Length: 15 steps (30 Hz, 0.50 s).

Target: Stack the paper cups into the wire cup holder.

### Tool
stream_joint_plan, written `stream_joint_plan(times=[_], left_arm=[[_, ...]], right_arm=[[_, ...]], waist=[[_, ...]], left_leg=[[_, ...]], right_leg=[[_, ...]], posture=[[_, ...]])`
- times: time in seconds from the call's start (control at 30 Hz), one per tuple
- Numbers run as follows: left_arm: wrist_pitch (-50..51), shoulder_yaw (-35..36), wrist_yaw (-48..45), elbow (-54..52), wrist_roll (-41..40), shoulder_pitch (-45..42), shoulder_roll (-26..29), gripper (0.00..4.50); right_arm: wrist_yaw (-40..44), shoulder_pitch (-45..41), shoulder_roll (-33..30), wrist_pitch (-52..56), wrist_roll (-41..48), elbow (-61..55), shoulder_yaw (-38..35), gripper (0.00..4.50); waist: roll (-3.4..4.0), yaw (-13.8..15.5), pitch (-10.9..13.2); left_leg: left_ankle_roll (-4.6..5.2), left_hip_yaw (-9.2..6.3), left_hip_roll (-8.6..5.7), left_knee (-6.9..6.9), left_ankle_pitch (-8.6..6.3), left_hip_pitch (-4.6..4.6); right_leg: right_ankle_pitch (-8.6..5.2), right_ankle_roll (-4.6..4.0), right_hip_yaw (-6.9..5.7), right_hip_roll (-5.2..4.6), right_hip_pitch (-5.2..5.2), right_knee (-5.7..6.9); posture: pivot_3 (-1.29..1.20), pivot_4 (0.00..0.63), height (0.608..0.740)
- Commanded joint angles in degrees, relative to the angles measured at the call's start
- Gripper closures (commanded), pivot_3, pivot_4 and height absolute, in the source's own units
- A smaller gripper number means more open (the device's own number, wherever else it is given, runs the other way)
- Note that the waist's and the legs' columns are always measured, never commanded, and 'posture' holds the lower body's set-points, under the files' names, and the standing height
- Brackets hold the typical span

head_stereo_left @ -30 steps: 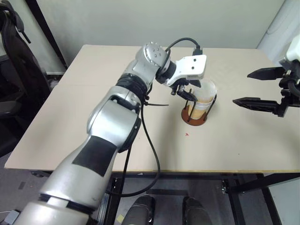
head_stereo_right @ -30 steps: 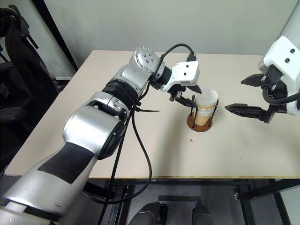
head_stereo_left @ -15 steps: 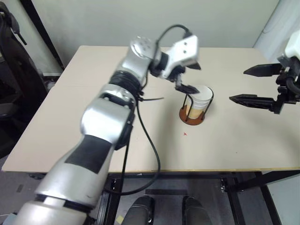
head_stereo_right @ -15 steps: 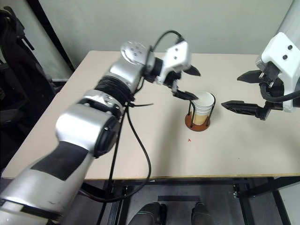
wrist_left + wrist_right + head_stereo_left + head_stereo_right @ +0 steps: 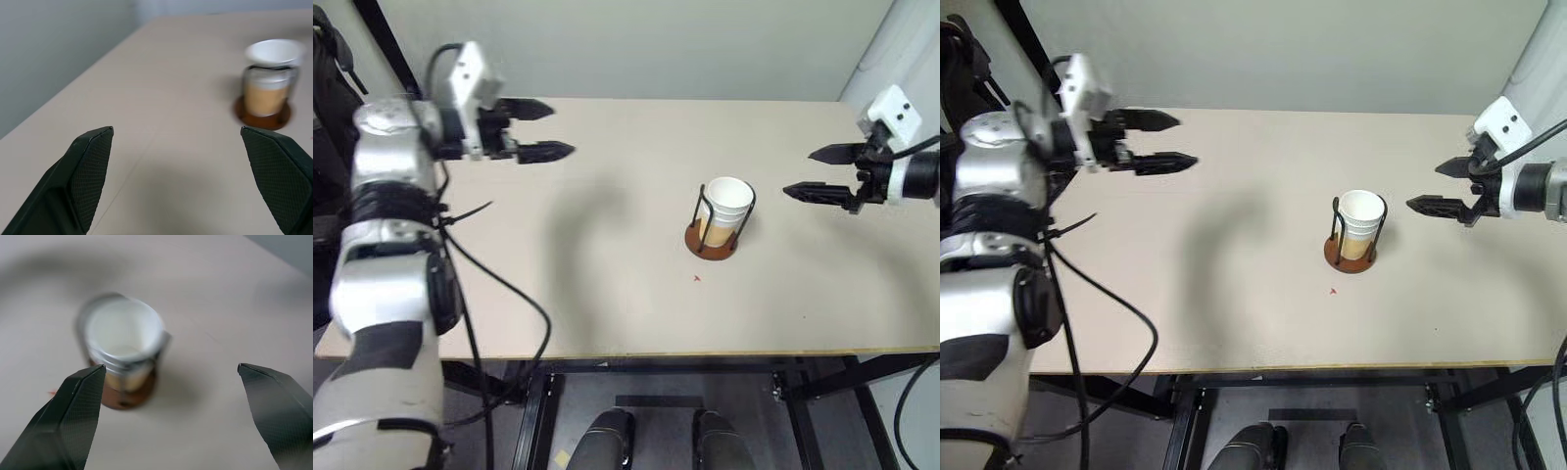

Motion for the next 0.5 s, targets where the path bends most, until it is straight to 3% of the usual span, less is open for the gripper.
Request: stream_joint_plan(times=[0.03,0.27,0.4,0.5], left_arm=[[2.8,3.3,6.0,-6.9,-2.6,3.9,2.5,0.05],[4.2,11.6,25.3,-9.8,-4.1,15.6,9.2,0.05],[6.1,15.2,29.3,-13.9,-6.0,23.8,11.0,0.05],[6.7,15.9,30.8,-15.4,-6.5,27.5,12.3,0.05]], right_arm=[[-3.8,-3.3,3.0,-3.7,-4.2,7.1,-1.5,0.0],[-10.9,-3.1,9.0,-6.6,-9.7,14.6,-2.6,0.0],[-13.0,-1.3,11.5,-5.7,-9.8,12.4,-3.9,0.0],[-13.6,-0.1,12.2,-5.3,-9.6,10.6,-5.0,0.0]], waist=[[0.01,-0.1,0.0],[0.01,-0.5,0.0],[0.01,-0.7,0.0],[0.0,-0.6,0.0]], left_leg=[[-0.05,0.02,0.0,-0.02,0.05,0.01],[-0.42,-0.2,0.1,-0.26,0.5,0.14],[-0.14,-0.2,0.09,-0.92,0.62,0.73],[-0.65,-0.27,0.1,-1.56,0.93,1.12]], right_leg=[[0.05,-0.08,-0.04,0.06,-0.02,0.02],[0.49,-0.46,0.0,0.06,-0.12,0.05],[0.76,-0.88,0.07,0.19,0.15,0.01],[0.87,-1.1,0.02,0.12,0.34,-0.01]], posture=[[0.0,0.15,0.74],[0.0,0.15,0.74],[0.0,0.15,0.74],[0.0,0.15,0.74]])
